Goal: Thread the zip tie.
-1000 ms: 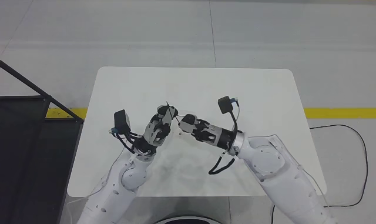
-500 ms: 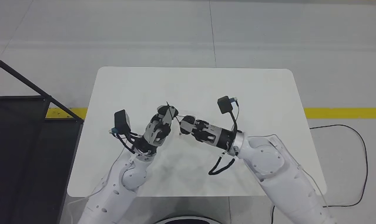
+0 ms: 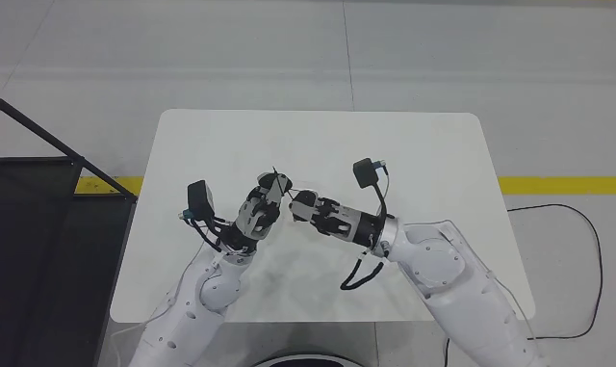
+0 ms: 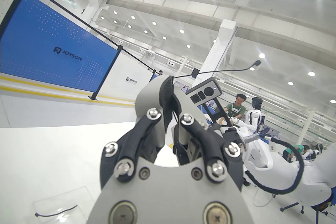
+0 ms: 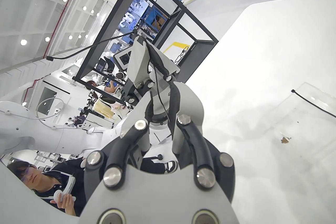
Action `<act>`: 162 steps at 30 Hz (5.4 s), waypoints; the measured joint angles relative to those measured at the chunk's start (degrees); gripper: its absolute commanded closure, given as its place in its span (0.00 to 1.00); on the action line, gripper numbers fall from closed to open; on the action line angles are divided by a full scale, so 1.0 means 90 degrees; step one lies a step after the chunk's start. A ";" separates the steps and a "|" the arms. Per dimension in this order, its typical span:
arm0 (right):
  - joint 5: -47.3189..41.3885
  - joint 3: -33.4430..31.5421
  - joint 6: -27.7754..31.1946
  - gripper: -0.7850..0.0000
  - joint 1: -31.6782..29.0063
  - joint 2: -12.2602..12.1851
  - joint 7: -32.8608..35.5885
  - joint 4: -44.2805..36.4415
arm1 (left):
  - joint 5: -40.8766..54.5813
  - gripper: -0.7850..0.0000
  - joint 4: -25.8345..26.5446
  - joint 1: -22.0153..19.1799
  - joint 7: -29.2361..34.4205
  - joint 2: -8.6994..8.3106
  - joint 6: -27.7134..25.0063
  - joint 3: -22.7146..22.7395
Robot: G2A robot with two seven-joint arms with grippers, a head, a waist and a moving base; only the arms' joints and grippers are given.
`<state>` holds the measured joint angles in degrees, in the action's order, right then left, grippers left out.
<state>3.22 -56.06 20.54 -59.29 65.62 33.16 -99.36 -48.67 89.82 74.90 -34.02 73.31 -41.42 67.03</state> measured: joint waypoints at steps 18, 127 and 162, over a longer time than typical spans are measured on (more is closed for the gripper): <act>0.0034 -0.0071 0.0021 1.00 -0.0027 0.0047 0.0100 -0.0039 | -0.0076 1.00 -0.0008 0.0037 0.0035 0.0058 -0.0016 0.0076; -0.5740 0.0289 -0.0169 1.00 0.2082 0.0628 0.5792 0.3159 | 1.2255 0.62 -0.0336 -0.0430 1.1617 -0.0409 0.2070 0.0743; -0.5570 0.0105 -0.0249 1.00 0.2014 0.0773 0.5872 0.3133 | 1.2154 1.00 -0.0304 -0.0393 1.1614 -0.0316 0.2055 0.0872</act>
<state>-46.91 -55.11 18.29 -41.16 72.58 86.01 -71.17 60.72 87.09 71.36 70.50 70.46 -22.92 74.88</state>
